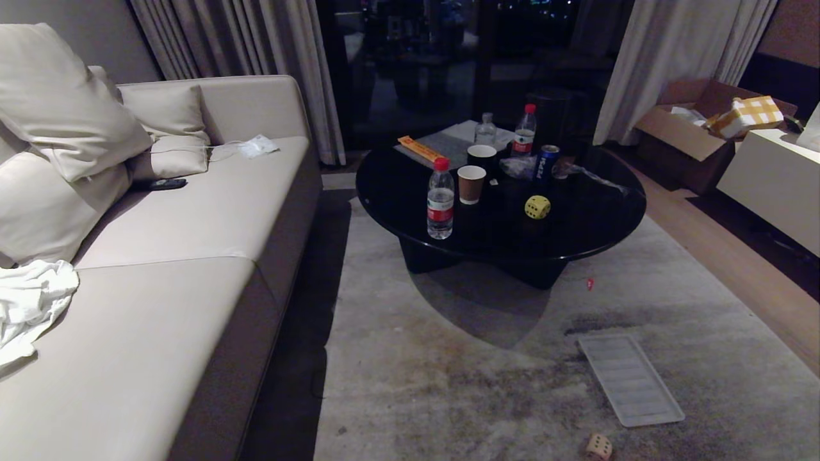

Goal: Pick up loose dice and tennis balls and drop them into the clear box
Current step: Put the toys in the box

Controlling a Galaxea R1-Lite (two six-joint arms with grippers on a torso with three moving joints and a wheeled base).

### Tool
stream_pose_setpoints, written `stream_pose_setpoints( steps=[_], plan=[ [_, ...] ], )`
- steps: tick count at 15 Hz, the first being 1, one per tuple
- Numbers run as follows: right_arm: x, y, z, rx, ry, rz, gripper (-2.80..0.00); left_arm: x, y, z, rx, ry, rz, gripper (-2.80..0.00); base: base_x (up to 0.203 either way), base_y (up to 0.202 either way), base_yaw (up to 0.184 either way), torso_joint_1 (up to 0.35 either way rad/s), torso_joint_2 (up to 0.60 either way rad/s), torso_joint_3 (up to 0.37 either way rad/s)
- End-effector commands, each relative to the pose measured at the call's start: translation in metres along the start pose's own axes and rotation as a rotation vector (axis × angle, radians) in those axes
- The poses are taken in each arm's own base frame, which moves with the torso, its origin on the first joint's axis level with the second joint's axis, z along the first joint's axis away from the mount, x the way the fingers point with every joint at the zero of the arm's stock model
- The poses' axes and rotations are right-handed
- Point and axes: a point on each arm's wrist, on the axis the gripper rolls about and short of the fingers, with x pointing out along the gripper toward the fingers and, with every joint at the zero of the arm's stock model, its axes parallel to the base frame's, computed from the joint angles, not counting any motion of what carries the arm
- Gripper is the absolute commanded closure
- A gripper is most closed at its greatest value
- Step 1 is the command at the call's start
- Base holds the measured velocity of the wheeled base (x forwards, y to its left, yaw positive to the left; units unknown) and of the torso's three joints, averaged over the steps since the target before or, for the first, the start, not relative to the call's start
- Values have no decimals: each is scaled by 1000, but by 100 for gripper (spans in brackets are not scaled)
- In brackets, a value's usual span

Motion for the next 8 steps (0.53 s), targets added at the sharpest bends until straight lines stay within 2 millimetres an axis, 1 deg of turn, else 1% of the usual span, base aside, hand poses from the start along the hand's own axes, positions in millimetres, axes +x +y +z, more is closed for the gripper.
stream_pose_setpoints(
  steps=[1,8],
  plan=[
    [0,0,0,0,2,0,0,0,0,0,-1,2,0,0,0,0,0,6,-2,207],
    [0,0,0,0,3,-1,0,0,0,0,-2,2,0,0,0,0,0,3,4,204]
  ],
)
